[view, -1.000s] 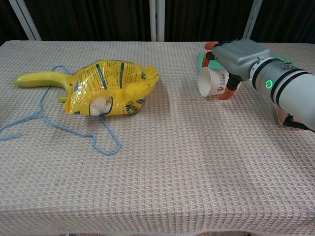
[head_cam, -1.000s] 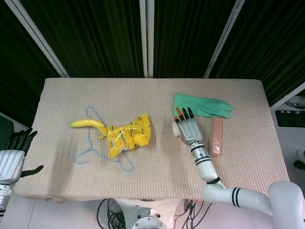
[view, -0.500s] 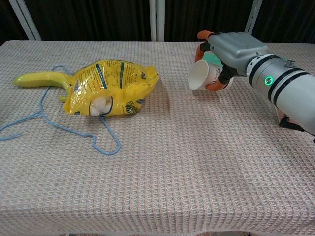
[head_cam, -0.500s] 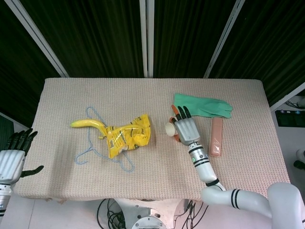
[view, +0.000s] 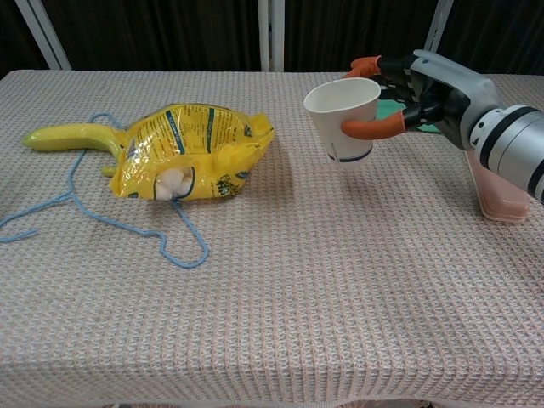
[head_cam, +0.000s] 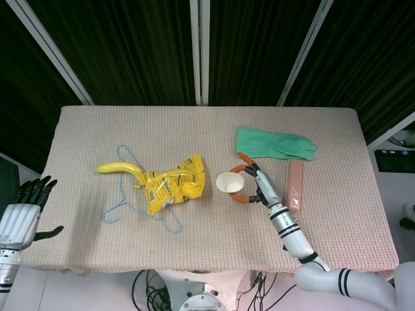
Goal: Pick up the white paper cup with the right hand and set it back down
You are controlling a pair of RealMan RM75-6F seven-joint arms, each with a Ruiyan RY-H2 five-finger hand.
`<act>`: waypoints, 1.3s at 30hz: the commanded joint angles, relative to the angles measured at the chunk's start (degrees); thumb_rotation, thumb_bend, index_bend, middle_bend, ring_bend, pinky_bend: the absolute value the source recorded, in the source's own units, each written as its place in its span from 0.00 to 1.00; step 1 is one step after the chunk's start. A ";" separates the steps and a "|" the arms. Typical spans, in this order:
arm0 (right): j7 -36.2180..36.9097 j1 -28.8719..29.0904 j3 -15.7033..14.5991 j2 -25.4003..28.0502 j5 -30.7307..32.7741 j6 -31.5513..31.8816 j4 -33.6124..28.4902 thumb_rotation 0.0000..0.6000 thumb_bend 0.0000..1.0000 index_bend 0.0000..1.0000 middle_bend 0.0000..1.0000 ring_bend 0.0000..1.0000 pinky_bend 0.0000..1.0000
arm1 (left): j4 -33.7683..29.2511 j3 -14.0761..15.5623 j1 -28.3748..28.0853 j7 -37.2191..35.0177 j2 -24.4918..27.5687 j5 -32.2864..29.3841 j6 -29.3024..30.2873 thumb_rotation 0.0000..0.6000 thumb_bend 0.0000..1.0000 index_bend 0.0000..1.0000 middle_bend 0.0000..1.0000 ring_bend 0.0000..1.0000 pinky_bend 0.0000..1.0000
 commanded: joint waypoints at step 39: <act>19.42 -8.23 -12.87 9.94 -21.12 9.05 8.35 1.00 0.03 0.00 0.00 0.00 0.00 | 1.03 0.17 -0.42 0.24 -0.81 0.22 -0.09 1.00 0.09 0.03 0.00 0.00 0.01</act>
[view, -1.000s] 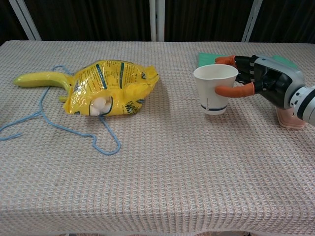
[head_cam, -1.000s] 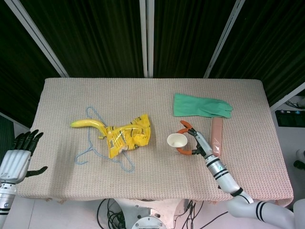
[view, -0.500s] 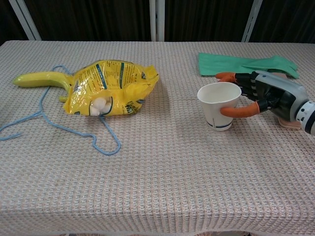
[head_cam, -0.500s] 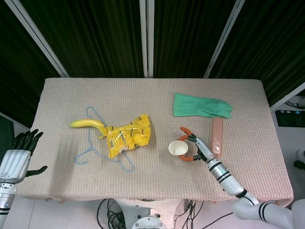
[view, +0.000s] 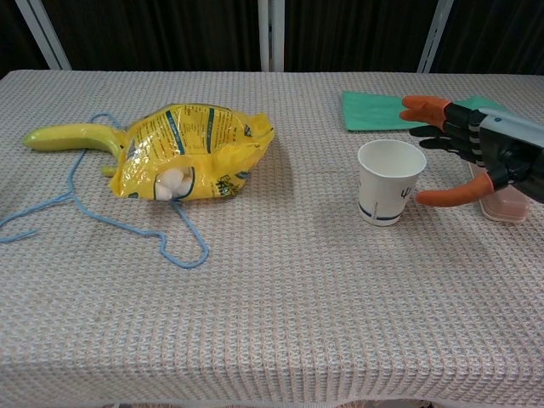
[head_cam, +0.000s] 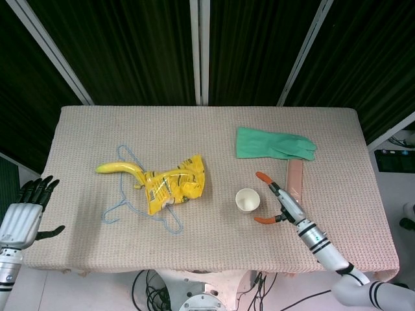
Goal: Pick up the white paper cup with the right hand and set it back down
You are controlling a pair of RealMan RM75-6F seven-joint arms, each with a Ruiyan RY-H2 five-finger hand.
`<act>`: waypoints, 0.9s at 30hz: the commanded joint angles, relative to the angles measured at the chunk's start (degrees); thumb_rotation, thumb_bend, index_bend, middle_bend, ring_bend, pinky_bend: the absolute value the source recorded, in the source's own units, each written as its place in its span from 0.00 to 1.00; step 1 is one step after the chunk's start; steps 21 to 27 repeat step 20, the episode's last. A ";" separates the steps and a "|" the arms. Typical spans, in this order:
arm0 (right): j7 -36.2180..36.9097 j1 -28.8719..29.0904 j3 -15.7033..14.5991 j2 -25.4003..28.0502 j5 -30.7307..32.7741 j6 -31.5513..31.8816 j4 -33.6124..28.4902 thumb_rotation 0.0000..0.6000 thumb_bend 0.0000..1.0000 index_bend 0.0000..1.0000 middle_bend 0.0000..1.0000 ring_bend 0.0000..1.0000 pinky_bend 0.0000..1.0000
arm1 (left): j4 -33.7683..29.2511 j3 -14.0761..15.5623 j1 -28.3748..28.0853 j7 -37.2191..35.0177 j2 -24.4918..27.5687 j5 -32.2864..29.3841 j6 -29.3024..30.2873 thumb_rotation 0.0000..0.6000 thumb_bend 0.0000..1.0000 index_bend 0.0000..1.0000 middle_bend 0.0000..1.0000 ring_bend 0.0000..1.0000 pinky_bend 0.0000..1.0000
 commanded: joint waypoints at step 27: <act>-62.81 -26.69 -1.54 19.43 12.64 30.49 -15.55 1.00 0.01 0.00 0.00 0.00 0.00 | 0.70 -0.51 0.48 -2.60 0.52 0.55 1.89 1.00 0.09 0.03 0.00 0.00 0.01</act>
